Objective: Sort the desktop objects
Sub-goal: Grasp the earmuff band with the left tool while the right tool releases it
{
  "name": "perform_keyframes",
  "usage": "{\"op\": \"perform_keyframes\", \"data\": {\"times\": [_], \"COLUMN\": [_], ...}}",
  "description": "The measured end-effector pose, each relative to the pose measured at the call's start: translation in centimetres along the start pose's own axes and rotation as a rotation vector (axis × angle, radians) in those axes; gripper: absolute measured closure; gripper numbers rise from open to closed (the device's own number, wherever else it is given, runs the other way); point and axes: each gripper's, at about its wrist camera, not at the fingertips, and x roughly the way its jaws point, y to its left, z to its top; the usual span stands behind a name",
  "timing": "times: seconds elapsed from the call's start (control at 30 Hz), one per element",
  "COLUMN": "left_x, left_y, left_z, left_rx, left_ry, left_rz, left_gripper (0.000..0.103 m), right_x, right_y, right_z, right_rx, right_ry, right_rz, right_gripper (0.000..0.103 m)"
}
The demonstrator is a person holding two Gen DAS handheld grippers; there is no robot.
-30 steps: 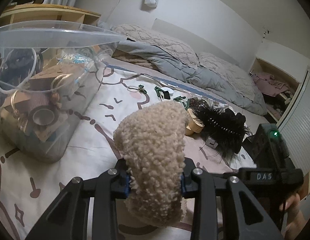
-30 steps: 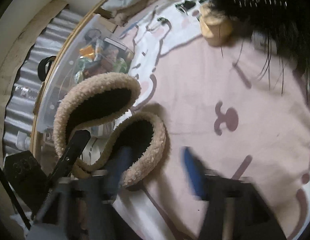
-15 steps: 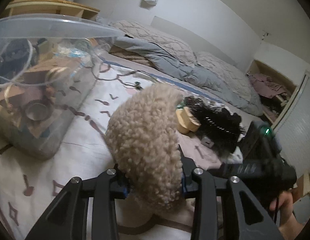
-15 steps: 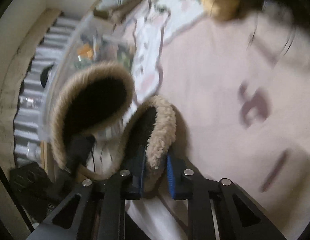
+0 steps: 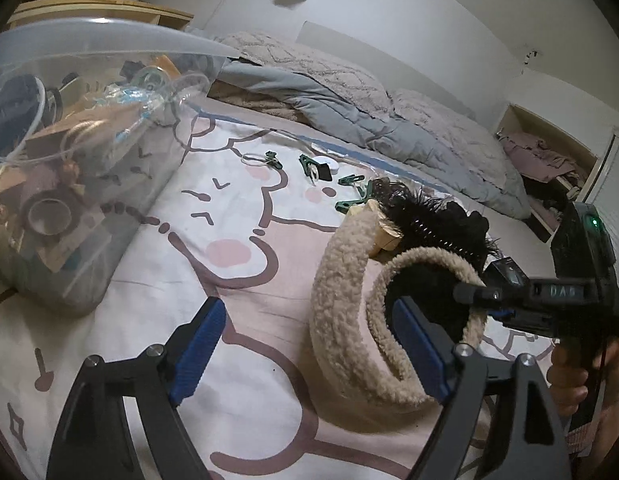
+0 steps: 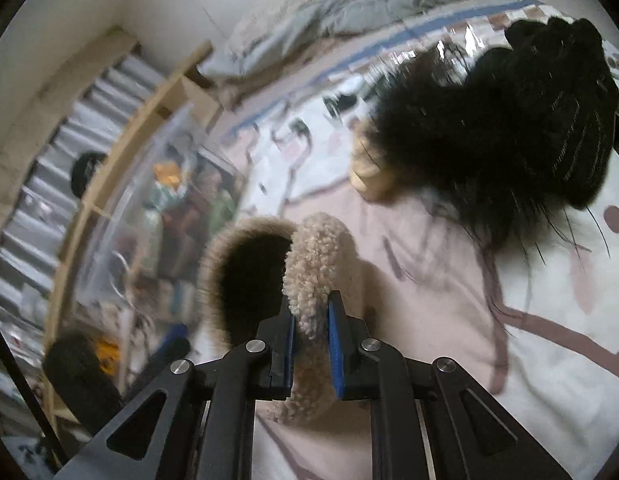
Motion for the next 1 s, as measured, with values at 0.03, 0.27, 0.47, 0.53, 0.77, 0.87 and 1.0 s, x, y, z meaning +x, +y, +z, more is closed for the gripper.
{"op": "perform_keyframes", "data": {"times": [0.03, 0.27, 0.47, 0.53, 0.77, 0.87, 1.0], "left_x": [0.2, 2.5, 4.7, 5.1, 4.7, 4.4, 4.6], "left_y": [-0.1, -1.3, -2.3, -2.4, -2.4, -3.1, -3.3], "left_z": [0.0, 0.5, 0.8, 0.6, 0.2, 0.0, -0.2], "left_rx": [0.001, 0.028, 0.069, 0.079, 0.098, 0.131, 0.171], "left_ry": [0.004, 0.030, 0.067, 0.083, 0.085, 0.076, 0.081], "left_rz": [-0.003, -0.049, -0.044, -0.030, -0.015, -0.025, 0.039], "left_gripper": [0.017, 0.020, 0.049, 0.064, 0.079, 0.079, 0.084], "right_x": [0.0, -0.2, -0.2, -0.1, -1.6, -2.4, -3.2], "right_y": [-0.1, -0.5, -0.7, -0.4, -0.8, -1.1, -1.6], "right_z": [-0.1, -0.3, 0.0, 0.0, 0.9, 1.5, 2.2], "right_rx": [-0.017, -0.107, -0.129, -0.145, -0.074, -0.057, -0.037], "right_ry": [0.006, 0.005, 0.006, 0.007, -0.038, -0.051, -0.075], "right_rz": [-0.022, -0.136, -0.138, -0.135, -0.007, 0.006, -0.013], "right_gripper": [0.088, 0.088, 0.088, 0.088, 0.086, 0.083, 0.045]}}
